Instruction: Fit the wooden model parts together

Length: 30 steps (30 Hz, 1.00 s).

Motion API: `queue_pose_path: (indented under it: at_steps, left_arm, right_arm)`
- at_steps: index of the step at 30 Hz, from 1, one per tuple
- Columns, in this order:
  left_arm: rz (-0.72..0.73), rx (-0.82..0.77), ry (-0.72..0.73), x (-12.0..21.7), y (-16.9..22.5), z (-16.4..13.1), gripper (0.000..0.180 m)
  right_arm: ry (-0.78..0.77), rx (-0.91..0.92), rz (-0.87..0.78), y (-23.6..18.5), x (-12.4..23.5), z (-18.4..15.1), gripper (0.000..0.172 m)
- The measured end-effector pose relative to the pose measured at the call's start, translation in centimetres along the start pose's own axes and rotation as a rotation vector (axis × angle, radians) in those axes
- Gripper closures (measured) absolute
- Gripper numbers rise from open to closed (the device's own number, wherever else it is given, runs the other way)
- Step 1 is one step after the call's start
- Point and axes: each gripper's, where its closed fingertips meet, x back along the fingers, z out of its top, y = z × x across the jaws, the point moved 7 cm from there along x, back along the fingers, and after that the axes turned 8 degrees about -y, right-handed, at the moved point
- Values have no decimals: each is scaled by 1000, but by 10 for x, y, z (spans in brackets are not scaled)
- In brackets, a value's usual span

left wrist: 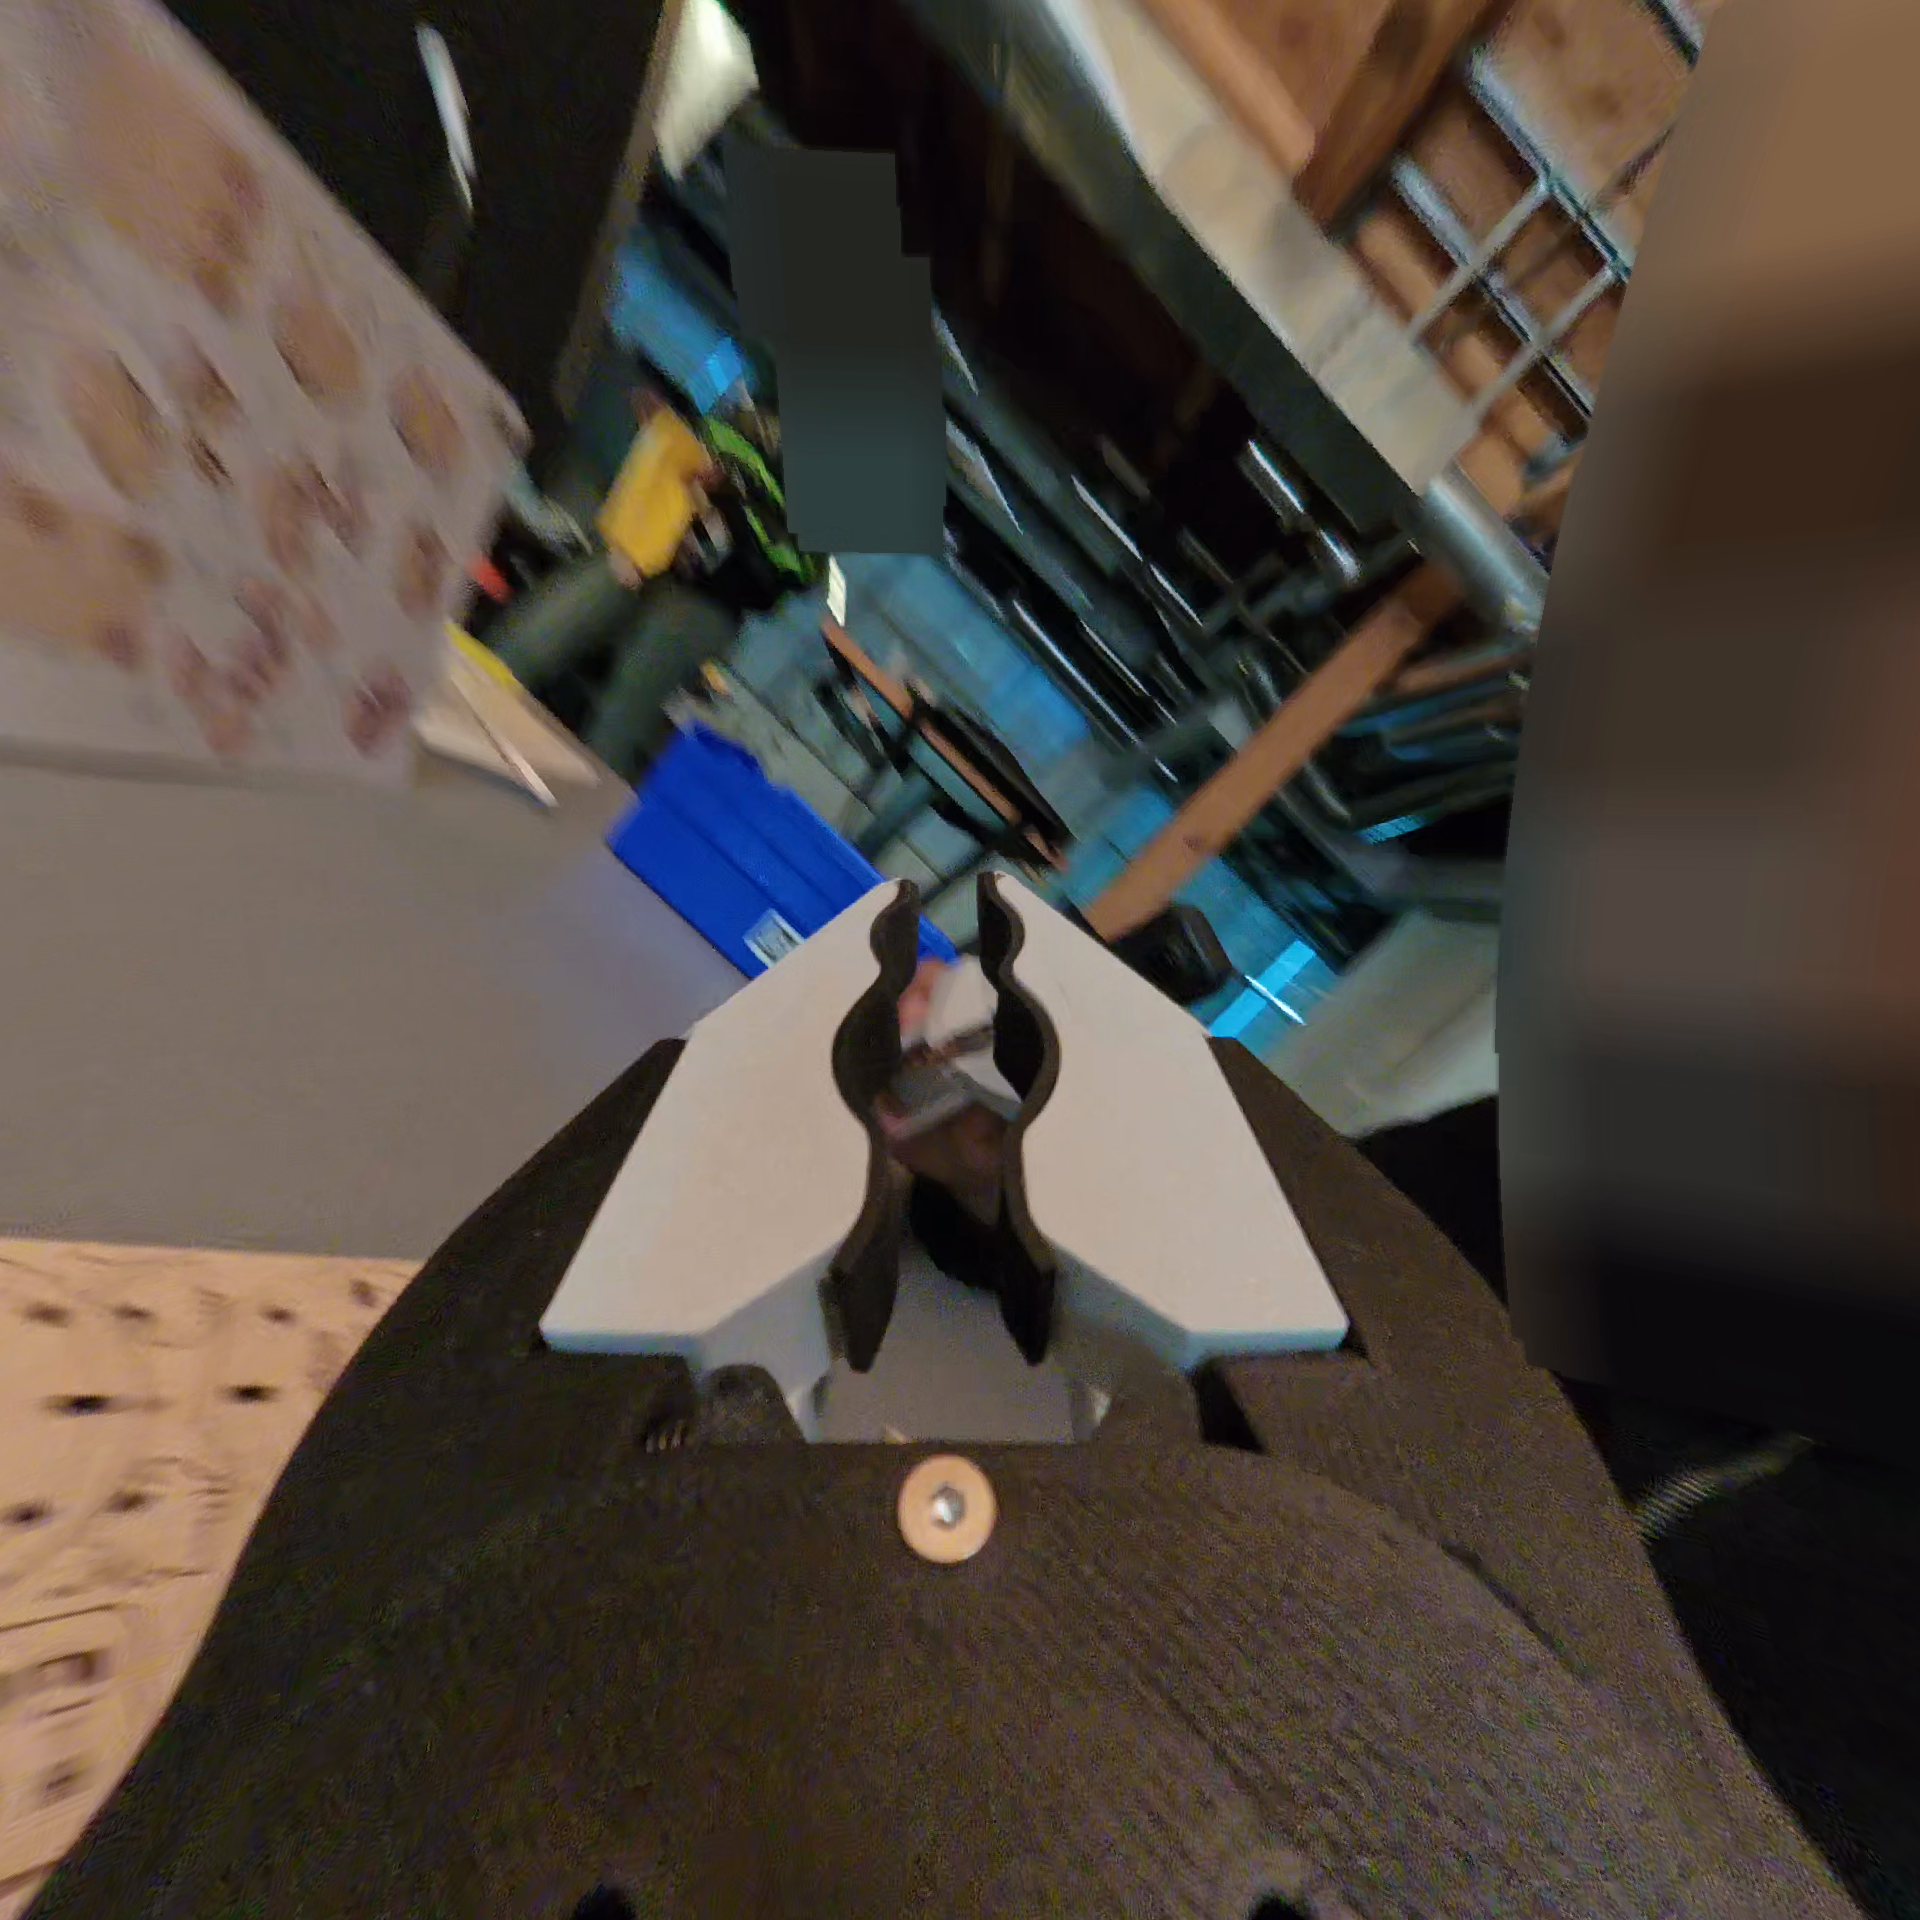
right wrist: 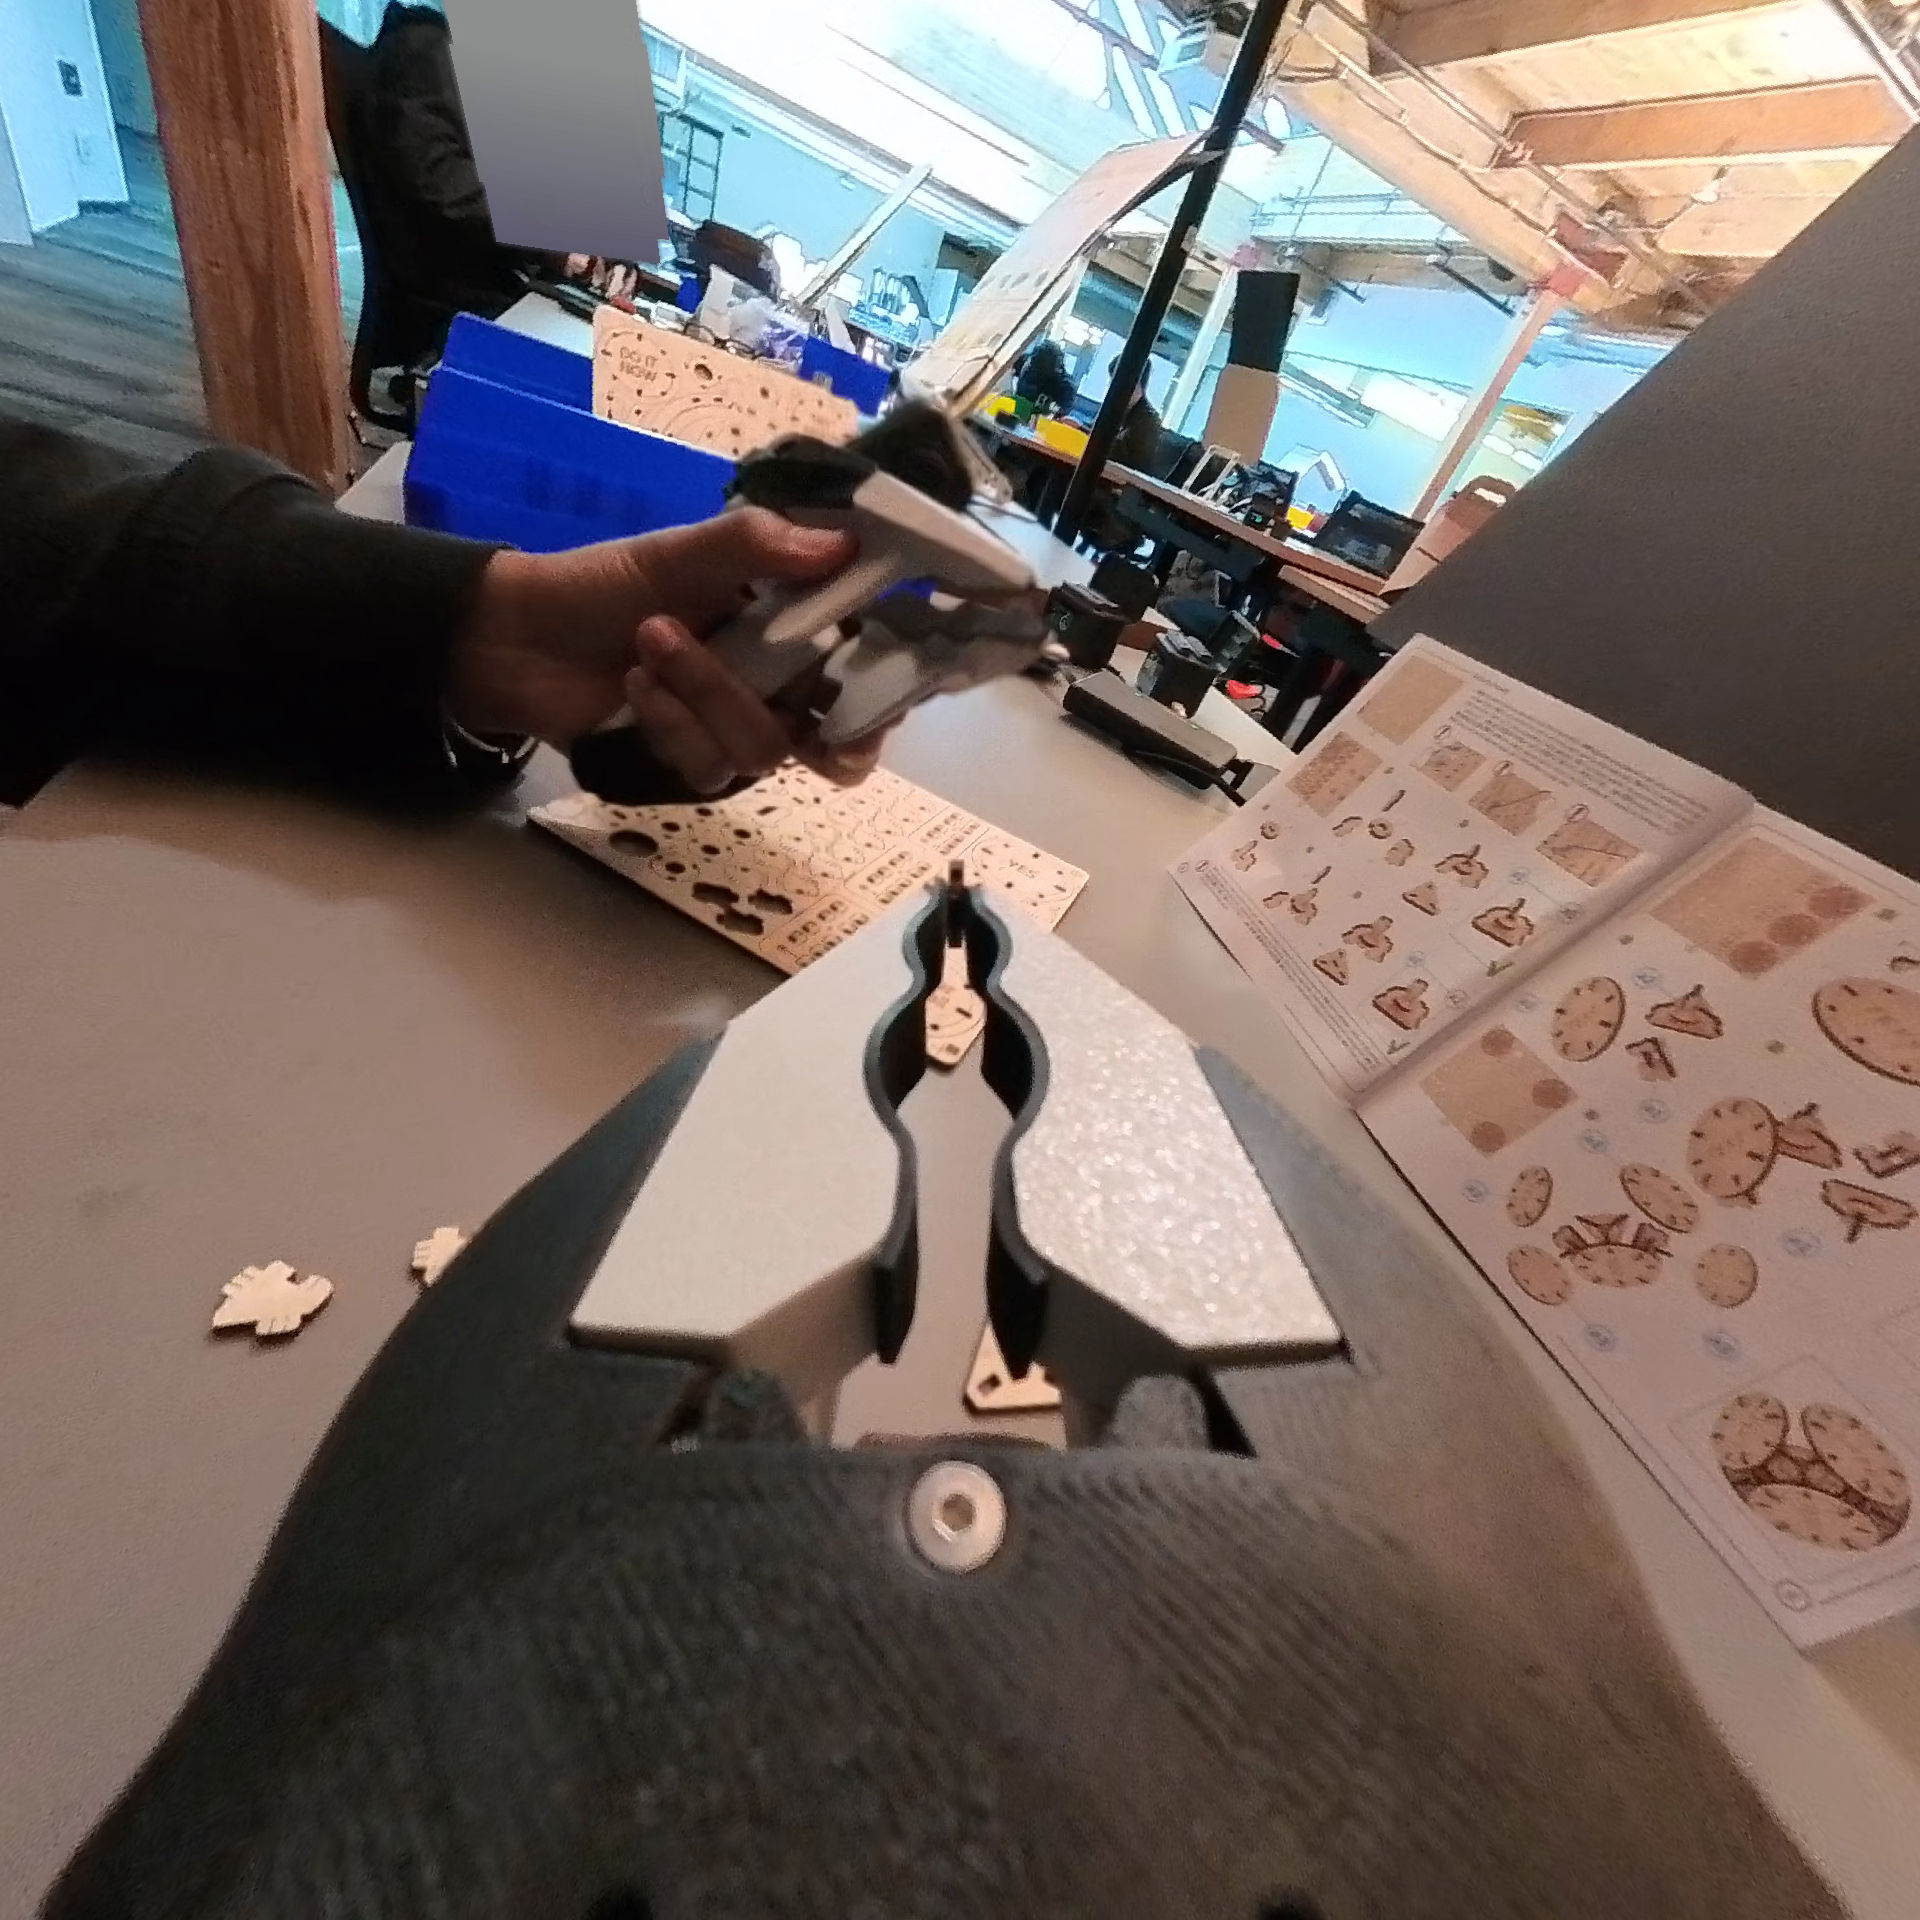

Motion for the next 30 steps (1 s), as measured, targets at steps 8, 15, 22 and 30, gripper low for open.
queue_pose_path:
  at_steps: [8,15,22,30]
  left_arm:
    - [290,-316,18,42,5,23,180]
    - [493,-440,76,87,3,43,180]
    - [695,-514,45,122,-4,51,180]
    - [604,-418,109,126,-5,53,180]
  right_arm:
    - [47,-111,-7,5,1,1,172]
    - [41,-109,-13,4,0,1,172]
    - [49,-107,-6,0,-2,3,172]
    - [31,-131,-1,0,-6,-5,171]
